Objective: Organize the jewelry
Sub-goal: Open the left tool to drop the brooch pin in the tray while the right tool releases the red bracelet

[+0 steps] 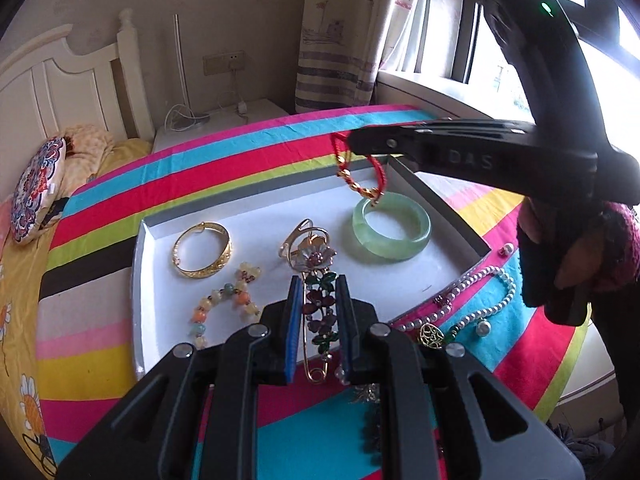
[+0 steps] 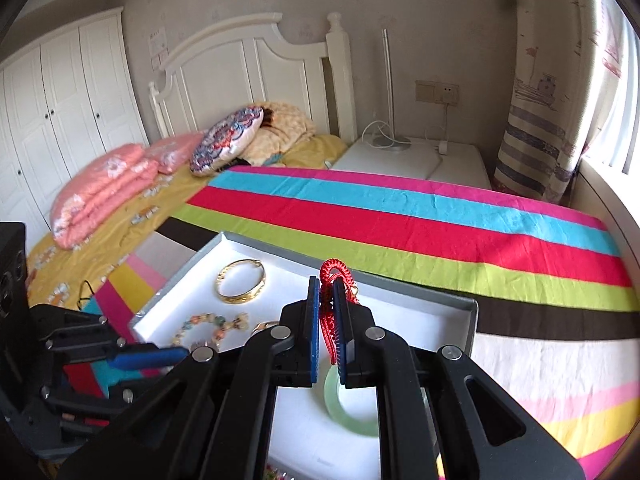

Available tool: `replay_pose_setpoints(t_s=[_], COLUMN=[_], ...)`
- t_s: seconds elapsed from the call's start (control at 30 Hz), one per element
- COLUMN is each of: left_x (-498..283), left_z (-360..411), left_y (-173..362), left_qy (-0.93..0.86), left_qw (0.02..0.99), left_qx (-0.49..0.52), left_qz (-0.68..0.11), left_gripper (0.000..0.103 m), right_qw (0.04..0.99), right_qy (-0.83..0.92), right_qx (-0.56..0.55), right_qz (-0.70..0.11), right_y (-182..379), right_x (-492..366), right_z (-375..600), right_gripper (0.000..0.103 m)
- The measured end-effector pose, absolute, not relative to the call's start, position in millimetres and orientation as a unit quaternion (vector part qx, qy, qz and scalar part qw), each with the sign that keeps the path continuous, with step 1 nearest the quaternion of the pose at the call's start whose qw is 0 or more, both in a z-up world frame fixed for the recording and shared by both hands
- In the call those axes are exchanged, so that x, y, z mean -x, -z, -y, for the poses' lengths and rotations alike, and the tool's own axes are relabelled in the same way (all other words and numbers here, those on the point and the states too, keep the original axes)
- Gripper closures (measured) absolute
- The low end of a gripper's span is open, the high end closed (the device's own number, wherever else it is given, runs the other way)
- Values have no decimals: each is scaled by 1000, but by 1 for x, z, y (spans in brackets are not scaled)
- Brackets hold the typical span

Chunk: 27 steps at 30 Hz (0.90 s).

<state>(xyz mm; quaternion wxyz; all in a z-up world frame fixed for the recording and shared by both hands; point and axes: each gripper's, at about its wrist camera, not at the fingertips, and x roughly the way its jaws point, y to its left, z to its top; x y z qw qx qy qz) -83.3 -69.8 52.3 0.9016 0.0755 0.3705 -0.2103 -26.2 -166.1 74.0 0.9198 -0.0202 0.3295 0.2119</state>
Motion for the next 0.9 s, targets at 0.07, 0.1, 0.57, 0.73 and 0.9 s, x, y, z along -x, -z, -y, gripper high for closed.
replay_pose_setpoints(t_s=[0.07, 0.1, 0.57, 0.73, 0.9], left_x=[81, 80, 73, 101, 136], left_z=[72, 74, 77, 44, 17], left_y=[-49, -48, -39, -50, -53], left_qy=[212, 214, 232, 186, 161], left_qw=[900, 898, 893, 922, 936], left_qx=[-78, -79, -78, -64, -33], left_qz=[-374, -375, -376, -335, -312], left_gripper=[87, 87, 50, 16, 5], right_qw=[918, 918, 899, 912, 917], right_qy=[-211, -210, -232, -227, -216], right_qx=[29, 35, 39, 2, -38], right_qz=[-334, -336, -370, -341, -333], right_y=[-73, -72, -52, -68, -72], right_x=[20, 17, -1, 25, 63], right_z=[160, 156, 134, 169, 210], right_gripper=[93, 93, 92, 92, 24])
